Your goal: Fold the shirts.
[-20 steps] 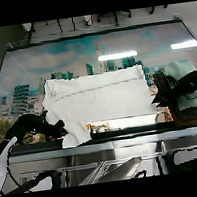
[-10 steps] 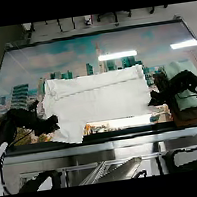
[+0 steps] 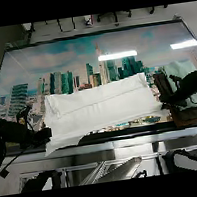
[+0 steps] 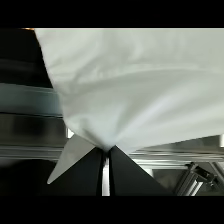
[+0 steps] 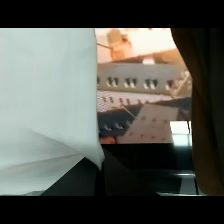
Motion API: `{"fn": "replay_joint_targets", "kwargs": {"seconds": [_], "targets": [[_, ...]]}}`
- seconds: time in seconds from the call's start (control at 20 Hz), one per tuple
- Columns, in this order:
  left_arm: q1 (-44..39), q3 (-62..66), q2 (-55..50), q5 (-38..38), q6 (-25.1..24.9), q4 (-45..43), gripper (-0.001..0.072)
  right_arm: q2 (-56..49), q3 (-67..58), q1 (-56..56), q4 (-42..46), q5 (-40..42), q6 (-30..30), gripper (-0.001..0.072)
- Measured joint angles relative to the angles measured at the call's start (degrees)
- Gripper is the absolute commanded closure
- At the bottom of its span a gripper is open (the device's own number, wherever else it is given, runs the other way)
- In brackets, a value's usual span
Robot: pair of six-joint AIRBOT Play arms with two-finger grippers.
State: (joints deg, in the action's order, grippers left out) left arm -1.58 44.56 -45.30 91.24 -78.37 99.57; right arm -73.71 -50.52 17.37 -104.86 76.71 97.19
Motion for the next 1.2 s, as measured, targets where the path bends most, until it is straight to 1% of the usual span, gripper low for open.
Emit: {"fn": "replay_joint_targets", "kwargs": {"seconds": [0.1, 0.2, 0.35, 0.45, 0.6, 0.8, 1.0, 1.2], "targets": [[-0.26, -0.5, 0.2, 0.2, 0.17, -0.35, 0.0695, 1.11, 1.09, -0.02, 0.96, -0.66, -0.52, 0.0694], [-0.37, 0.35, -1.29, -1.11, -0.15, -0.76, 0.0695, 1.68, 1.22, -0.04, -0.17, -1.79, -0.35, 0.0694], [-0.46, 6.05, -6.4, -4.76, -1.25, -1.07, 0.0695, 1.88, -0.85, -0.11, -5.18, -5.03, 1.51, 0.0694], [-0.48, 12.15, -11.91, -6.95, -2.14, -1.22, 0.0695, 0.87, -3.5, -0.63, -8.87, -7.74, 2.71, 0.0694], [-0.48, 21.99, -21.55, -9.25, -2.93, -1.22, 0.0695, -3.28, -8.98, -2.47, -12.04, -11.06, 3.5, 0.0694], [-0.48, 33.22, -33.81, -12.22, -3.37, -1.2, 0.0695, -11.15, -16.72, -4.68, -13.86, -15.65, 3.8, 0.0693], [-0.48, 40.3, -44.33, -14.36, -3.56, -1.03, 0.0695, -18.91, -22.84, -5.42, -14.62, -18.67, 3.98, 0.0693], [-0.79, 44.61, -52.02, -15.82, -3.63, -0.76, 0.0694, -22.75, -25.07, -5.77, -14.82, -20.55, 4.44, 0.0683]]}}
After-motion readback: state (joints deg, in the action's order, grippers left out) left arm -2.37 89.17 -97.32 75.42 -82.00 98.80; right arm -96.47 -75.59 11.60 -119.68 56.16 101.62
